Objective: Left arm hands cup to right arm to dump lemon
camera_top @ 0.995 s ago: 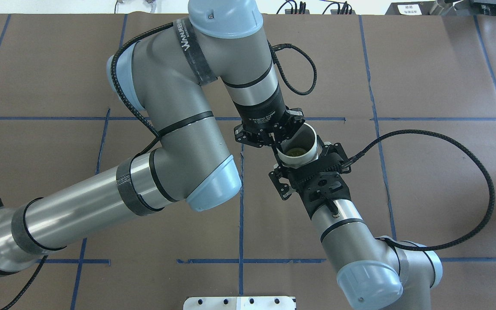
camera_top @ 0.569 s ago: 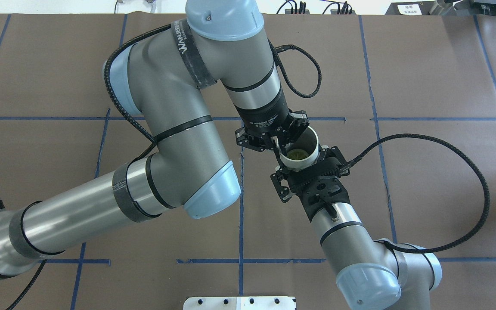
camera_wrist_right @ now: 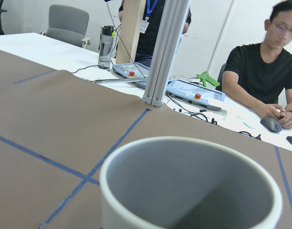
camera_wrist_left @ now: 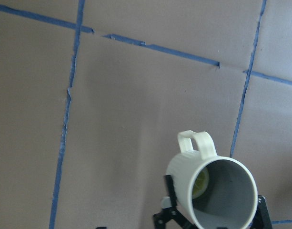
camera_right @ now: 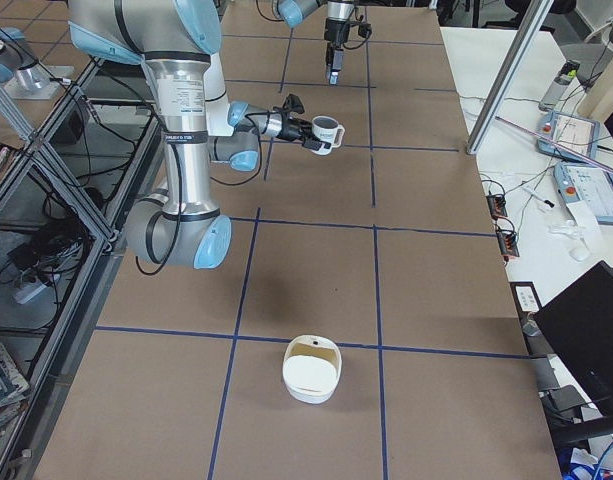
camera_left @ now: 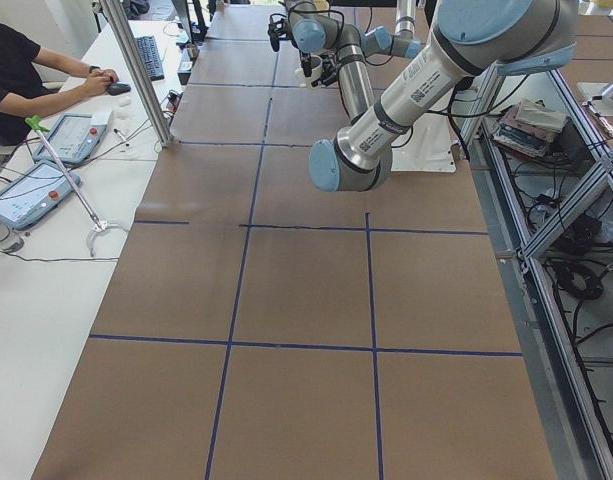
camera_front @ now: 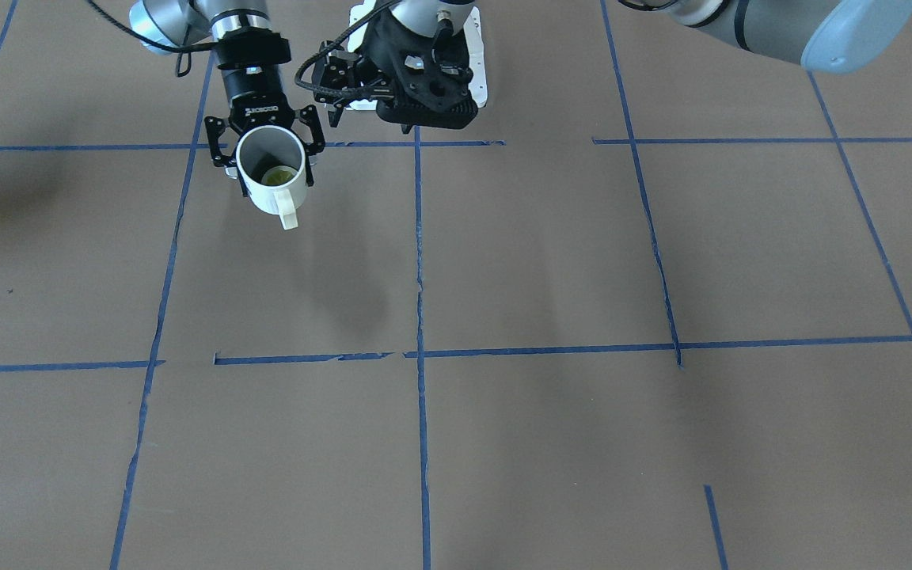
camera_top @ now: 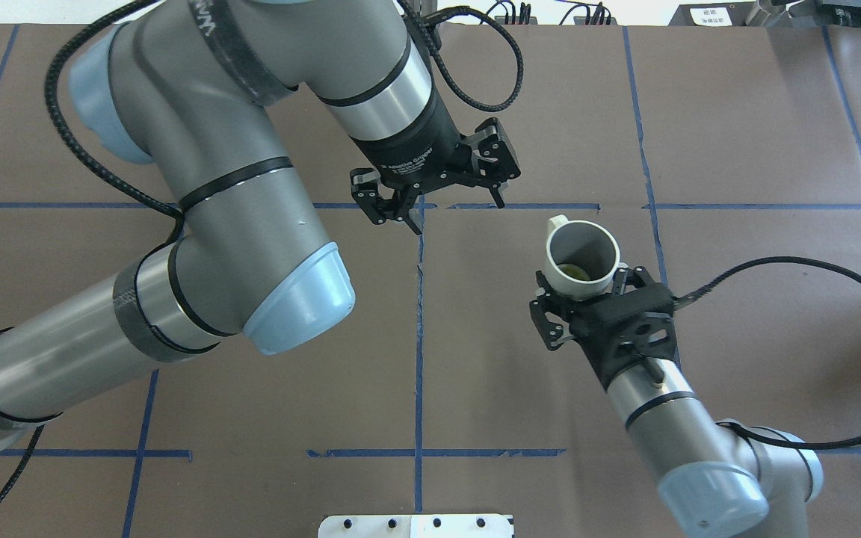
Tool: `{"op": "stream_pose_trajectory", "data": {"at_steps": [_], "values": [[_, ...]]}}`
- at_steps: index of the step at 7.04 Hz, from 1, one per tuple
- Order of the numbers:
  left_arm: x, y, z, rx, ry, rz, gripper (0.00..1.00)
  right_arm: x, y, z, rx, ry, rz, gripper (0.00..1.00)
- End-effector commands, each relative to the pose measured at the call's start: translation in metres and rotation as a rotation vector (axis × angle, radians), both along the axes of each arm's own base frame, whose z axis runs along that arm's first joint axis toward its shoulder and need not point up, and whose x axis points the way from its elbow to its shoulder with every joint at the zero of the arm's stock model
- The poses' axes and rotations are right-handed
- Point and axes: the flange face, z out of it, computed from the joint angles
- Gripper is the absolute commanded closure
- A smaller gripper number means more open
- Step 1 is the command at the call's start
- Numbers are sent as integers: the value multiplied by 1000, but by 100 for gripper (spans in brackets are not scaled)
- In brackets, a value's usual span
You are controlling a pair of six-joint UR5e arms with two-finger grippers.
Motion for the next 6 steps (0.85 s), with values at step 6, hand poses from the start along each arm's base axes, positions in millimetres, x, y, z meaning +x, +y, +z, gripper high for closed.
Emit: {"op": "stream_pose_trajectory", "data": {"at_steps": [6], "values": [[-5, -4, 49, -5, -59, -63, 0, 263, 9, 243, -26, -225, 49, 97]]}}
